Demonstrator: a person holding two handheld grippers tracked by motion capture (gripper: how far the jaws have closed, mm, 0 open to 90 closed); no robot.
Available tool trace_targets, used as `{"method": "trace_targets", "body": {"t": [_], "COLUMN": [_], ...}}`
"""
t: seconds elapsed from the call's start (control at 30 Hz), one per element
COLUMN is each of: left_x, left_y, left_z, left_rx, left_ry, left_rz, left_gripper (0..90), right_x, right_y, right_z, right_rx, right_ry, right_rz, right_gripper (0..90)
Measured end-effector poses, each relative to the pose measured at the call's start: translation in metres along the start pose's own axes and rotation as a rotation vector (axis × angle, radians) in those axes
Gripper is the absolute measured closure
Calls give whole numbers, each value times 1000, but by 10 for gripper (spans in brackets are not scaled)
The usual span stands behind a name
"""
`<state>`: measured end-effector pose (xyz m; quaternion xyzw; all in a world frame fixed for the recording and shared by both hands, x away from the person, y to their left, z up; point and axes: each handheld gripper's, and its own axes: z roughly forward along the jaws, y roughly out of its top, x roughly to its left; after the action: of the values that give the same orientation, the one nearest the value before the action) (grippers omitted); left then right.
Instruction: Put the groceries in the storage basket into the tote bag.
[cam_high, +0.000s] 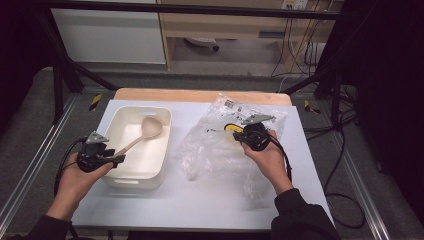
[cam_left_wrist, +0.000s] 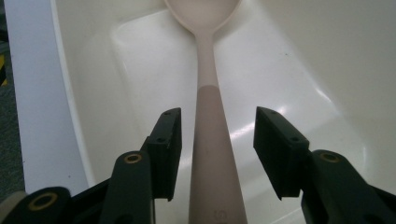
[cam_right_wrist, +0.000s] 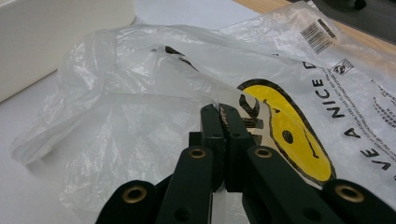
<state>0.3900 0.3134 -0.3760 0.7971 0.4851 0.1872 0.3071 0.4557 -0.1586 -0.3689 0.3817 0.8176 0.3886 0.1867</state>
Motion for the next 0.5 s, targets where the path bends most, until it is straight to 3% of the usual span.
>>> {"method": "trace_targets", "body": {"t": [0.5], "left_x": [2], "left_y": [2], "left_z": [4], "left_rx": [44], "left_ry": [-18], "left_rz": [5], "left_gripper": [653], "right_x": [1], "right_y": [-1], "right_z": [2], "right_rx": [6], "right_ry": [5], "right_rz": [-4], "right_gripper": [900]}}
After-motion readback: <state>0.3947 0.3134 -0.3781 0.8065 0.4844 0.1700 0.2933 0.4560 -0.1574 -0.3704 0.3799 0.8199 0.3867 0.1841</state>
